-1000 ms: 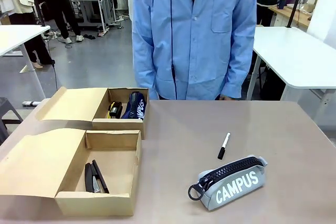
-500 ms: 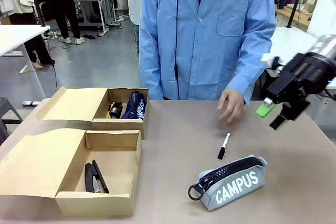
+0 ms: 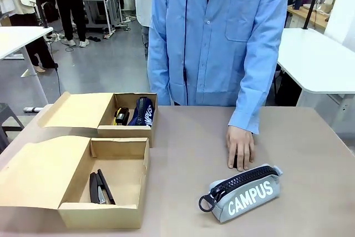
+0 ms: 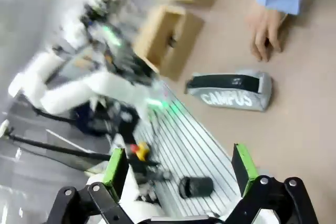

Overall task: Place items inside the box.
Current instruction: Pick up a Pencil pouch or Stapler and place it inside the Mailer Box closest to the robot.

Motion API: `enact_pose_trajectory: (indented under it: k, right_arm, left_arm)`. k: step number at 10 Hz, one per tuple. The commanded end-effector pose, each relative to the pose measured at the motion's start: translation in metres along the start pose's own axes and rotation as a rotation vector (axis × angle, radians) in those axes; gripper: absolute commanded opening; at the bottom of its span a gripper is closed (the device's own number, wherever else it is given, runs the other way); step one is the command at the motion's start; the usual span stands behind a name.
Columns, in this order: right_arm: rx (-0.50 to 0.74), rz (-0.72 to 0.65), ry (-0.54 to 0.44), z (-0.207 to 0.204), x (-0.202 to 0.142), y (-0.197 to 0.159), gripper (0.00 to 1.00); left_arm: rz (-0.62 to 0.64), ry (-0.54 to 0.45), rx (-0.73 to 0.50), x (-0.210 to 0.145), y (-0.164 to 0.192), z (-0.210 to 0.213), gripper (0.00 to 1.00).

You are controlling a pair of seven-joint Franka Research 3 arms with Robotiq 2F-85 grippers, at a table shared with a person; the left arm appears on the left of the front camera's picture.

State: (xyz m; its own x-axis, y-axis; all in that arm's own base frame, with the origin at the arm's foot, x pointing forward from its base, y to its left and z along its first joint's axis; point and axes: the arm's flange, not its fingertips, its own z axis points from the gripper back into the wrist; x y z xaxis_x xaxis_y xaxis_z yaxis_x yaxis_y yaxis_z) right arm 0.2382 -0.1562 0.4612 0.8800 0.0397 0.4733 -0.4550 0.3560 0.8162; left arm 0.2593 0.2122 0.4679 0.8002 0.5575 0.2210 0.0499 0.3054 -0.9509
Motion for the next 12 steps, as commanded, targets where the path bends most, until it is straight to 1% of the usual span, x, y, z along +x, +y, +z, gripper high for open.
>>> enact_pose_trajectory:
  k: [1,2,3,7,8,9,10,11,12]
  right_arm:
    - [0.259,0.015,-0.449,0.024,-0.045,-0.028,1.0]
    - [0.234,-0.029,-0.49,0.025,-0.054,-0.037,1.0]
    - [0.216,-0.037,-0.487,0.022,-0.055,-0.043,1.0]
    - [0.195,-0.022,-0.439,0.012,-0.042,-0.044,1.0]
    - [0.166,-0.003,-0.389,0.005,-0.034,-0.038,1.0]
    - [0.126,0.055,-0.251,-0.012,-0.017,-0.029,1.0]
    - [0.071,0.128,-0.084,-0.038,0.006,-0.014,1.0]
    - [-0.001,0.185,0.091,-0.072,0.032,0.002,1.0]
    - [-0.113,0.238,0.268,-0.116,0.06,0.018,1.0]
  left_arm:
    - [-0.017,-0.007,-0.019,0.0,-0.001,-0.001,1.0]
    - [-0.017,-0.007,-0.019,0.0,-0.001,-0.001,1.0]
    - [-0.017,-0.007,-0.019,0.0,-0.001,-0.001,1.0]
    - [-0.017,-0.007,-0.019,0.0,-0.001,-0.001,1.0]
    - [-0.017,-0.007,-0.019,0.0,-0.001,-0.001,1.0]
    - [-0.017,-0.007,-0.019,0.0,-0.001,-0.001,1.0]
    - [-0.017,-0.007,-0.019,0.0,-0.001,-0.001,1.0]
    - [-0.017,-0.007,-0.019,0.0,-0.001,-0.001,1.0]
    - [-0.017,-0.007,-0.019,0.0,-0.001,-0.001,1.0]
